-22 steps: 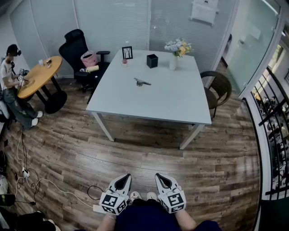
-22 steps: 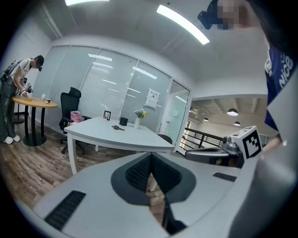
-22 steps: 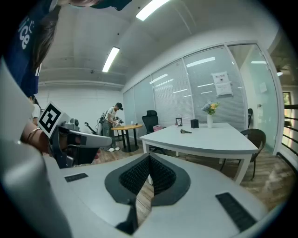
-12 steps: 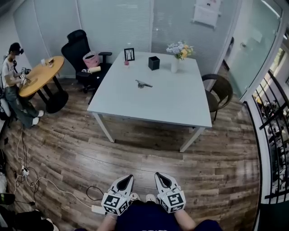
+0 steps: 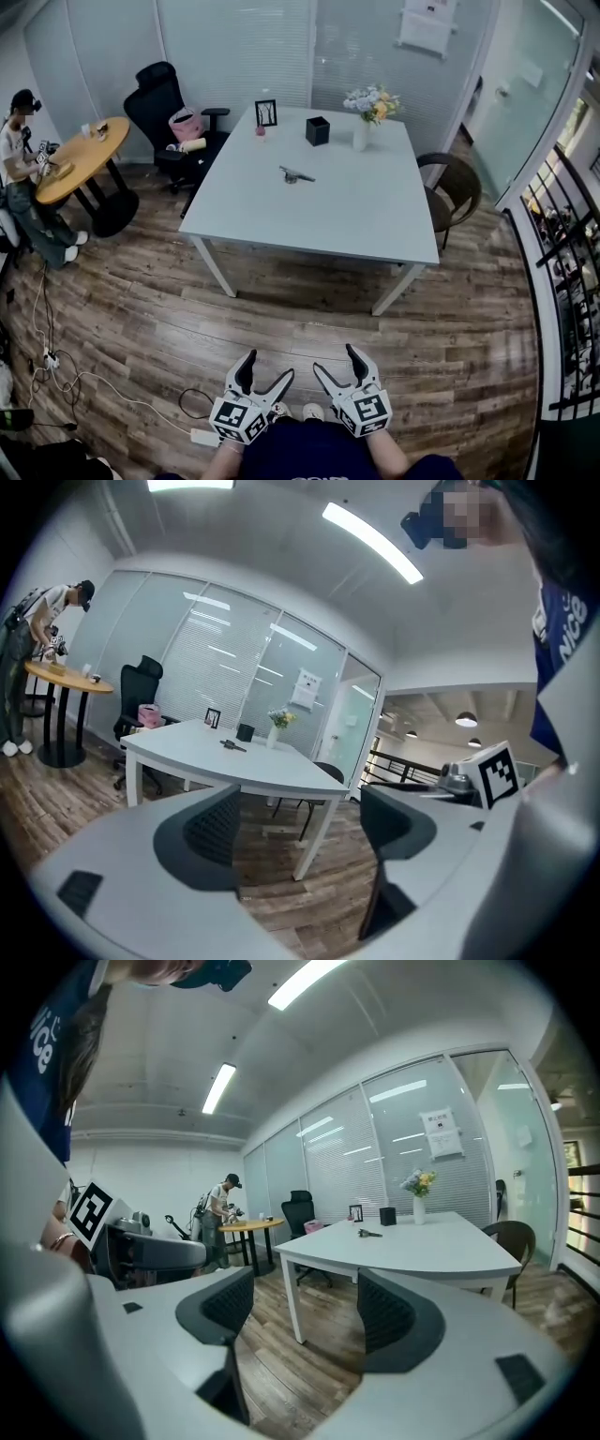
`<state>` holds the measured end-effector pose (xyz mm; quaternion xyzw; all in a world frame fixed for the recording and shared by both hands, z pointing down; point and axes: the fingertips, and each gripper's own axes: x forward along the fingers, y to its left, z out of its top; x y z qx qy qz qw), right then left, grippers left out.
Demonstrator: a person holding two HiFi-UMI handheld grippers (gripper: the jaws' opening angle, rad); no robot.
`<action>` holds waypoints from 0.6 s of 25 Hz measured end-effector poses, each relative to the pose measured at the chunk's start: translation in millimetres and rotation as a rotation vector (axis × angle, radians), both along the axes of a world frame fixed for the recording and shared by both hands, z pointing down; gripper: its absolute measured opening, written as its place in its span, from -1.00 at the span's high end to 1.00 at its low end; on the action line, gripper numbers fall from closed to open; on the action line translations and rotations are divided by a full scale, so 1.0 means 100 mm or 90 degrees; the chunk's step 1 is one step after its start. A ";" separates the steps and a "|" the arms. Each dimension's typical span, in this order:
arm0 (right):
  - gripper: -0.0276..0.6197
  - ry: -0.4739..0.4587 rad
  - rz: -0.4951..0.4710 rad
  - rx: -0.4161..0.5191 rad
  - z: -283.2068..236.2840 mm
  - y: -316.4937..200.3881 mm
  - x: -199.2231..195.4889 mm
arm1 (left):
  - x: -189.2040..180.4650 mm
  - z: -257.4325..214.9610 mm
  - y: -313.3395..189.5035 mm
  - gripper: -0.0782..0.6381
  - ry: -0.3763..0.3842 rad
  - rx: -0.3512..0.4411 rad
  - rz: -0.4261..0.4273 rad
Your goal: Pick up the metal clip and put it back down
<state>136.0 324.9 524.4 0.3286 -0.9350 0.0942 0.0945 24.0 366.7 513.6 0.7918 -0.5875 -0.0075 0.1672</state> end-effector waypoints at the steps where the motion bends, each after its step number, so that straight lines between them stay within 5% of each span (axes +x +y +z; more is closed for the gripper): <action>1: -0.13 0.003 0.000 0.000 0.01 0.01 -0.02 | -0.01 0.02 0.01 -0.29 0.001 -0.003 0.004; 15: -0.16 -0.001 0.054 -0.001 0.12 0.05 -0.37 | -0.52 0.13 0.16 -0.29 -0.033 -0.016 0.035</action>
